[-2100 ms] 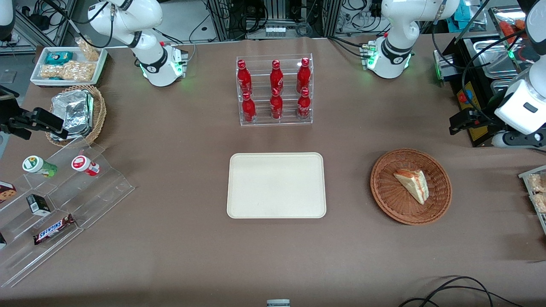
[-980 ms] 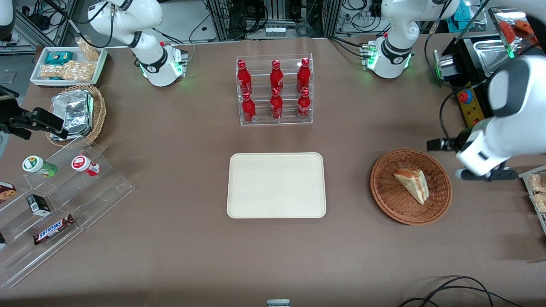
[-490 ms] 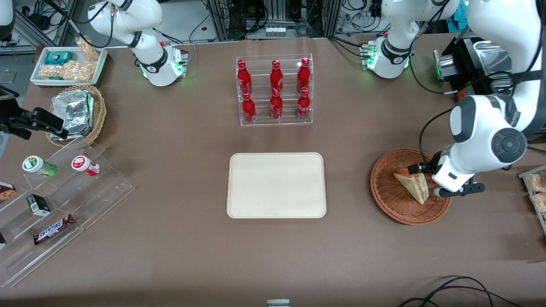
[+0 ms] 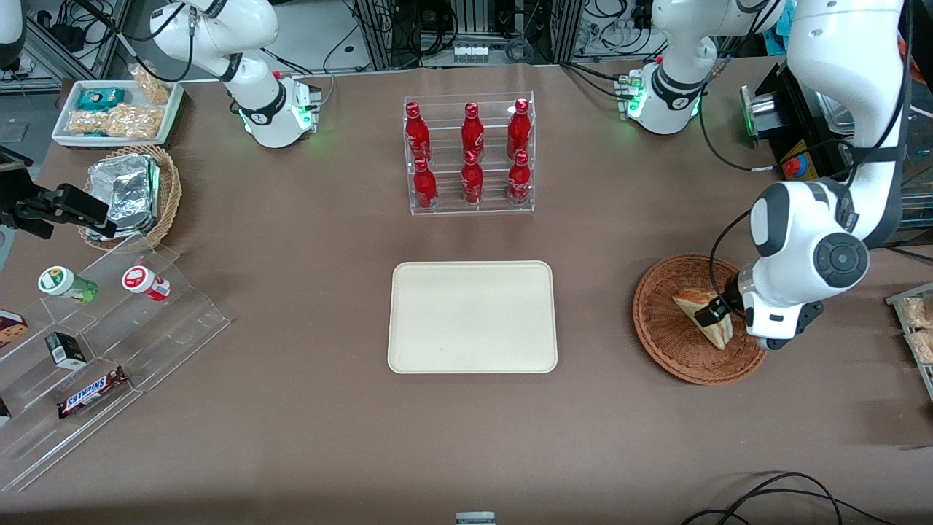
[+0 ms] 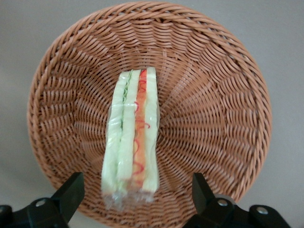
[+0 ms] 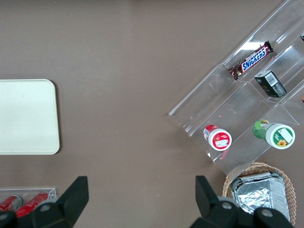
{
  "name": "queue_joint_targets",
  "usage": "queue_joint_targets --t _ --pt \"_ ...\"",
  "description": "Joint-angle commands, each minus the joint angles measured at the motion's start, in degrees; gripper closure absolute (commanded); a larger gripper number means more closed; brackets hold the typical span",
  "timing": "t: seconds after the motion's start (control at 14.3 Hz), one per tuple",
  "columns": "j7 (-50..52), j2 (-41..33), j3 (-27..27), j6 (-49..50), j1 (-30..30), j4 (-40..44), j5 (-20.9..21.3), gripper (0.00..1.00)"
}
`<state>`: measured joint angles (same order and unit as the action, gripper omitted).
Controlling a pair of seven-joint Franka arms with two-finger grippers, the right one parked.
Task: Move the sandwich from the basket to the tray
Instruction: 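Close the left gripper on the wrapped sandwich, then lift the sandwich and carry it over the cream tray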
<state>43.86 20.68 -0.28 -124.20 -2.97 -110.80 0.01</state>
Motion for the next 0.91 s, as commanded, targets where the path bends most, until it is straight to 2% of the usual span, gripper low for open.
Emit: queue_joint_targets --t 0.0,0.07,0.14,0.21,0.35,0.49,0.7,0.84 --pt "5.35 1.46 0.37 -2.01 -0.45 -0.21 0.87 0.31" --pt "5.45 1.55 0.37 -2.01 -0.45 -0.29 0.78 0.61" --pt "5.45 1.55 0.37 -1.92 -0.45 -0.56 0.87 0.79" --pt "5.36 1.47 0.37 -1.92 -0.45 -0.91 0.87 0.89" --pt "5.1 0.94 0.37 -1.22 -0.45 -0.47 0.87 0.95" --pt "4.83 -0.81 0.37 2.27 -0.45 0.66 0.95 0.96" --pt "4.74 -1.43 -0.07 11.93 -0.72 6.63 2.01 0.95" --pt "4.48 -1.17 -1.12 15.2 -2.73 9.89 1.66 0.95"
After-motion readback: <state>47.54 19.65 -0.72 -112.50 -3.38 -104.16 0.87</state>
